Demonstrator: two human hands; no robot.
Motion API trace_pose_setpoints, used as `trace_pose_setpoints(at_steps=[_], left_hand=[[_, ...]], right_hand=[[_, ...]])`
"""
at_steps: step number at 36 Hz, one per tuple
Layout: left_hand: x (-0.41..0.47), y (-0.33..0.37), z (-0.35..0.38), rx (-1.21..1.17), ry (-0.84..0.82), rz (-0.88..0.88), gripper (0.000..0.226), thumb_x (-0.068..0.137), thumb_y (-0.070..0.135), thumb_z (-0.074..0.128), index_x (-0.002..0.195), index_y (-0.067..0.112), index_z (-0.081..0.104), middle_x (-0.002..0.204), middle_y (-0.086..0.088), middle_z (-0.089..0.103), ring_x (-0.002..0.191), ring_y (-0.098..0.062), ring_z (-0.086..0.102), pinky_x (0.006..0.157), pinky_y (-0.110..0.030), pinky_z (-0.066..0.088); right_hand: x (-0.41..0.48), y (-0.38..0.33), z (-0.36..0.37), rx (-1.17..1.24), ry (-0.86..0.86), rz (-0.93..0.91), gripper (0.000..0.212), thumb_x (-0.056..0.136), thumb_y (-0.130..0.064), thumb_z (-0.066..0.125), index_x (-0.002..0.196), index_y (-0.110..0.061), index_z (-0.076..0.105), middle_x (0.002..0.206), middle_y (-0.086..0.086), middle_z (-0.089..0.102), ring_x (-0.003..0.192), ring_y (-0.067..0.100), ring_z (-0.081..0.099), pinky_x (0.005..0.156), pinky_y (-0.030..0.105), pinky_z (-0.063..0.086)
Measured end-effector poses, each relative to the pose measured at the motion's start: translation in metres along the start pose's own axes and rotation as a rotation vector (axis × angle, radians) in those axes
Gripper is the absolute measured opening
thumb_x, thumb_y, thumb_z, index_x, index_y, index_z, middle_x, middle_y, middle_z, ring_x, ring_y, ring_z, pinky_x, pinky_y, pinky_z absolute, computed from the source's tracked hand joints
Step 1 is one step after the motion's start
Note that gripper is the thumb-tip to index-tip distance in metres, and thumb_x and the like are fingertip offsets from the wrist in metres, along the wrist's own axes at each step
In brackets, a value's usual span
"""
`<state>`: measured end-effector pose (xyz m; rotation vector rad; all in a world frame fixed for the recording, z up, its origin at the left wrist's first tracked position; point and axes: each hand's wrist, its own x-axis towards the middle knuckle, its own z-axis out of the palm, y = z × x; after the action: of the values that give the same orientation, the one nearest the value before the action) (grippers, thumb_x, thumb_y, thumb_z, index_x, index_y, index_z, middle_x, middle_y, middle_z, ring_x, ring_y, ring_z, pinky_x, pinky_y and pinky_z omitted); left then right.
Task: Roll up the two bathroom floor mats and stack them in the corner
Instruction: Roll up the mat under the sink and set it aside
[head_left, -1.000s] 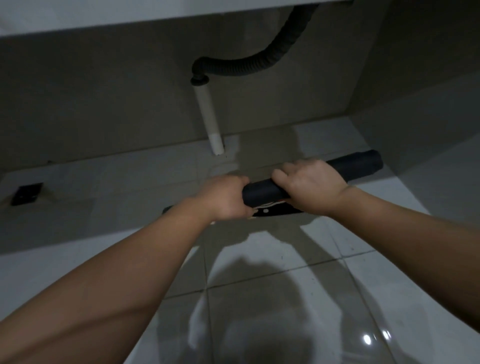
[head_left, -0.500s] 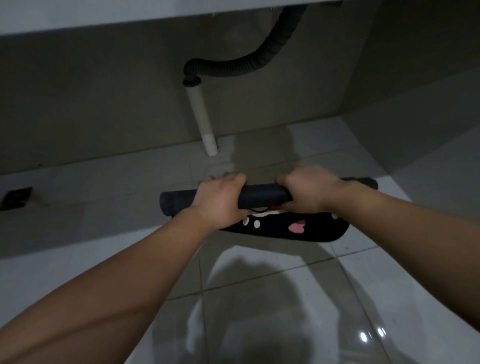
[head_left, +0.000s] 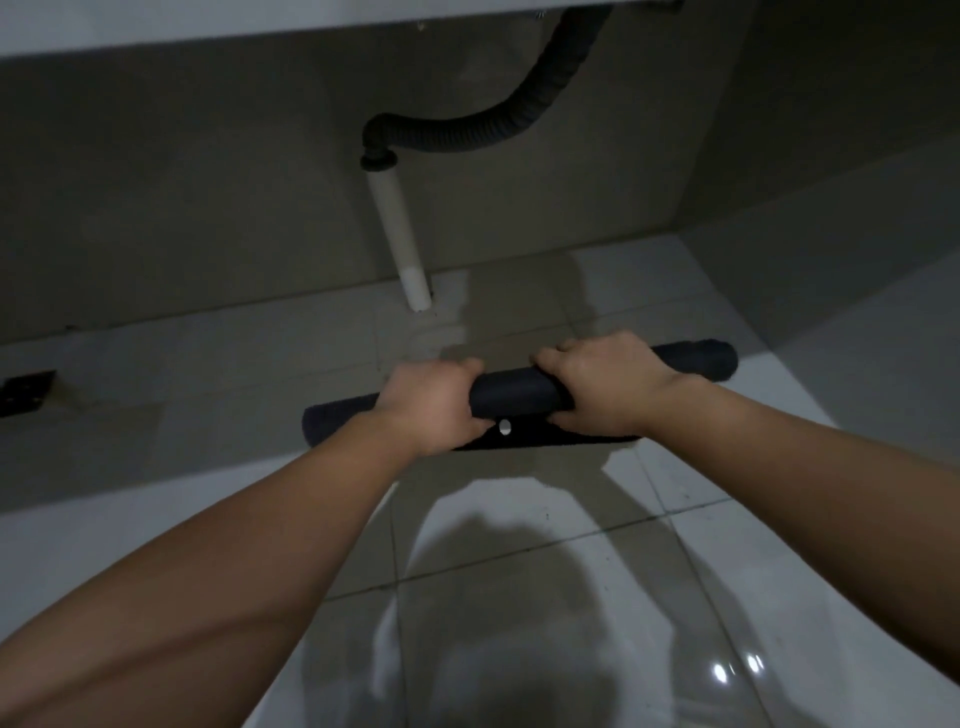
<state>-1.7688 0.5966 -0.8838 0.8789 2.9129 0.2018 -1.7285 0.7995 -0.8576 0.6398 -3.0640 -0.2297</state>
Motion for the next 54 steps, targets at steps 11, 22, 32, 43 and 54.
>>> trace_pose_setpoints(at_steps=[11, 22, 32, 43, 54], left_hand=[[-0.001, 0.007, 0.004, 0.164, 0.338, 0.105, 0.033, 0.077, 0.040, 0.066, 0.101, 0.019, 0.055, 0.096, -0.003, 0.066, 0.083, -0.026, 0.063, 0.062, -0.030, 0.033], [0.004, 0.005, -0.006, -0.142, -0.006, -0.026, 0.082, 0.070, 0.055, 0.070, 0.139, 0.030, 0.033, 0.129, 0.002, 0.056, 0.110, -0.022, 0.057, 0.083, -0.031, 0.044], [0.000, 0.005, -0.007, -0.064, -0.013, -0.055, 0.041, 0.075, 0.051, 0.069, 0.105, 0.029, 0.055, 0.101, 0.002, 0.066, 0.091, -0.022, 0.062, 0.066, -0.029, 0.042], [0.023, 0.037, 0.005, -0.080, 0.056, 0.037, 0.054, 0.069, 0.049, 0.076, 0.113, 0.026, 0.054, 0.113, -0.001, 0.063, 0.104, -0.025, 0.058, 0.083, -0.034, 0.039], [0.069, 0.174, 0.035, -0.564, -0.058, -0.070, 0.042, 0.091, 0.035, 0.059, 0.123, 0.009, 0.053, 0.114, -0.009, 0.062, 0.107, -0.027, 0.058, 0.091, -0.032, 0.046]], right_hand=[[0.006, 0.009, -0.019, 0.337, -0.287, 0.169, 0.039, 0.065, -0.050, 0.074, 0.096, -0.029, 0.060, 0.086, -0.004, 0.068, 0.071, 0.018, 0.060, 0.055, 0.027, 0.040], [-0.006, 0.004, 0.002, -0.147, 0.208, -0.005, 0.032, 0.075, -0.038, 0.068, 0.095, -0.015, 0.056, 0.078, 0.006, 0.065, 0.067, 0.029, 0.063, 0.051, 0.029, 0.029], [-0.003, 0.010, 0.004, 0.050, 0.019, 0.012, 0.043, 0.072, -0.042, 0.071, 0.106, -0.021, 0.053, 0.089, 0.001, 0.059, 0.079, 0.026, 0.061, 0.058, 0.031, 0.040], [-0.048, 0.058, -0.011, 0.521, -0.398, 0.384, 0.030, 0.066, -0.034, 0.078, 0.089, -0.028, 0.060, 0.083, -0.004, 0.067, 0.075, 0.016, 0.064, 0.068, 0.033, 0.053], [-0.156, 0.140, 0.024, 0.706, -0.189, 0.915, 0.037, 0.061, -0.039, 0.079, 0.087, -0.017, 0.064, 0.082, 0.005, 0.069, 0.073, 0.022, 0.064, 0.072, 0.036, 0.056]])
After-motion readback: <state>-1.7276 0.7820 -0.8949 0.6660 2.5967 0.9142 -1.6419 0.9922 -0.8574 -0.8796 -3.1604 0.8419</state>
